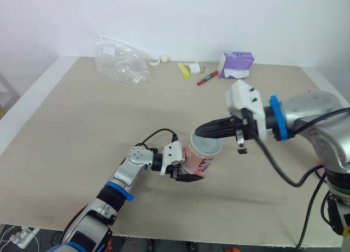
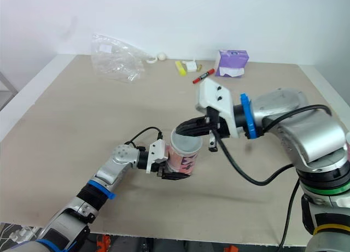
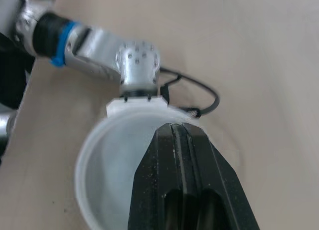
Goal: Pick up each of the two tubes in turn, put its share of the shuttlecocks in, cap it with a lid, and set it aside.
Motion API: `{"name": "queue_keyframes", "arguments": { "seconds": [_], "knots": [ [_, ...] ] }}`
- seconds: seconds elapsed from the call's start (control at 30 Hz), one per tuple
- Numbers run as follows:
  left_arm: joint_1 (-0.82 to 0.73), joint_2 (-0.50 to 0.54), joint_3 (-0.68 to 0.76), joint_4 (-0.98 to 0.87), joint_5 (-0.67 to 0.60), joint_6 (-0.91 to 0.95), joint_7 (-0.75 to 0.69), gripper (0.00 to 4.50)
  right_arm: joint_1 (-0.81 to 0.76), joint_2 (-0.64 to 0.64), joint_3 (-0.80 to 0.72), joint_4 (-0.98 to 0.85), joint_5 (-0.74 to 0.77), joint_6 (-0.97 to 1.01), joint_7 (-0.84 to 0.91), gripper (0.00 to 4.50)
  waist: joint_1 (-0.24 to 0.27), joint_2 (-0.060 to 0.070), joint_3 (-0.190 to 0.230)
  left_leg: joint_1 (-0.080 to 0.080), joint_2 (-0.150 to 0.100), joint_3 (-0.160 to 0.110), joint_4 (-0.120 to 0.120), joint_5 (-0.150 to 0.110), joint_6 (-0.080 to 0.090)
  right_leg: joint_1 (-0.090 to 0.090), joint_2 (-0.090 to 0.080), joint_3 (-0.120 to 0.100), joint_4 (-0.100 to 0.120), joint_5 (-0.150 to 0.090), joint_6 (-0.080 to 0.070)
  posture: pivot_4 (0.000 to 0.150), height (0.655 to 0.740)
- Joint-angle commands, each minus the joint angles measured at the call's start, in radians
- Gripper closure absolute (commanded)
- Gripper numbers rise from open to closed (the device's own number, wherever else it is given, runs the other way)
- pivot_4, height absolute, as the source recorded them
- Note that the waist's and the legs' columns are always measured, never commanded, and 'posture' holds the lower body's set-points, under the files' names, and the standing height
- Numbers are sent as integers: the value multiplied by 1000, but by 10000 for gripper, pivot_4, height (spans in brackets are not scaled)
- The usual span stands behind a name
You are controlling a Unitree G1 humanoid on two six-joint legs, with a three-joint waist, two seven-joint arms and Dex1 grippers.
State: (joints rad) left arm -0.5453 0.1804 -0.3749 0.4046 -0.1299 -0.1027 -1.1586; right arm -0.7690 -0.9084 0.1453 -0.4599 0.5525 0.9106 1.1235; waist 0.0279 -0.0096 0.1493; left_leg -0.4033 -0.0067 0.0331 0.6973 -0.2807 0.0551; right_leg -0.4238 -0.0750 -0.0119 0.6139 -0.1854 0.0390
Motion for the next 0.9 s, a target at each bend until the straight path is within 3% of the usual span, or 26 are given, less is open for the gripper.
{"name": "queue_keyframes", "arguments": {
  "seconds": [0.03, 0.5, 0.9],
  "knots": [
    [21, 19, -11, 30, 40, 22, 23, 12746, 18, -17, 34, -15, -24, -11, 0, 43906, 0, -1, 0, 0, 0, 0, 0, 0, 0, 0, 1, 0, 0, 0, 0, 1500, 7400],
    [20, 18, -13, 29, 39, 25, 33, 12746, 55, -65, 176, -4, -161, -93, 47, 43906, -2, -7, -7, 8, 1, -1, 0, 0, 0, 3, 0, 0, 0, -4, 7, 1500, 7400],
    [23, 28, -11, 25, 36, 23, 27, 12746, 63, -186, -170, 55, 83, -22, 157, 43906, 0, -6, -6, 2, 1, -1, 0, 0, 0, 2, -1, -1, -1, -1, 1, 1500, 7400]
  ]
}}
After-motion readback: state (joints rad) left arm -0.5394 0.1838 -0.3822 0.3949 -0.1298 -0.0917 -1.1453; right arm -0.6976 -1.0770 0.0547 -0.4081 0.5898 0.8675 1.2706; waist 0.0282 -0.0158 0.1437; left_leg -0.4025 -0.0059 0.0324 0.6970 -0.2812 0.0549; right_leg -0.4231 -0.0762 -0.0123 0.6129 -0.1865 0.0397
